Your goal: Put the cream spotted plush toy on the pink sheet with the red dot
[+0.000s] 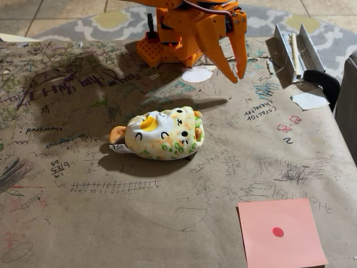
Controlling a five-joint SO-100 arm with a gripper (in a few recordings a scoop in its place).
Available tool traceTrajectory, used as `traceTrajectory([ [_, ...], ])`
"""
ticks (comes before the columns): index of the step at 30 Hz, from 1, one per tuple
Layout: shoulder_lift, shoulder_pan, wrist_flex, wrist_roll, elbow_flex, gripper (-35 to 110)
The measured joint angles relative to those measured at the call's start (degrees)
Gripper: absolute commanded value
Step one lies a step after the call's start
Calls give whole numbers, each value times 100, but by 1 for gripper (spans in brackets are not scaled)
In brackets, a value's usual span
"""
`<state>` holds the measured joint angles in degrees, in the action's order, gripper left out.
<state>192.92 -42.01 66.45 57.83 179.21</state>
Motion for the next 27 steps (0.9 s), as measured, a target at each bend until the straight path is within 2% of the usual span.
traceTrajectory([
  [5, -35, 1652, -1485, -2083, -325, 0],
  [8, -44, 2751, -1503, -3287, -1081, 0],
  [11, -9, 3524, -1389, -3507, -1951, 0],
  [13, -290, 3595, -1125, -3252, -2531, 5],
  [16, -1485, 3384, -360, -2180, -3472, 22],
  [21, -3894, 3419, 589, -97, -4518, 28],
  [27, -6012, 4324, 721, 2109, -4852, 38],
])
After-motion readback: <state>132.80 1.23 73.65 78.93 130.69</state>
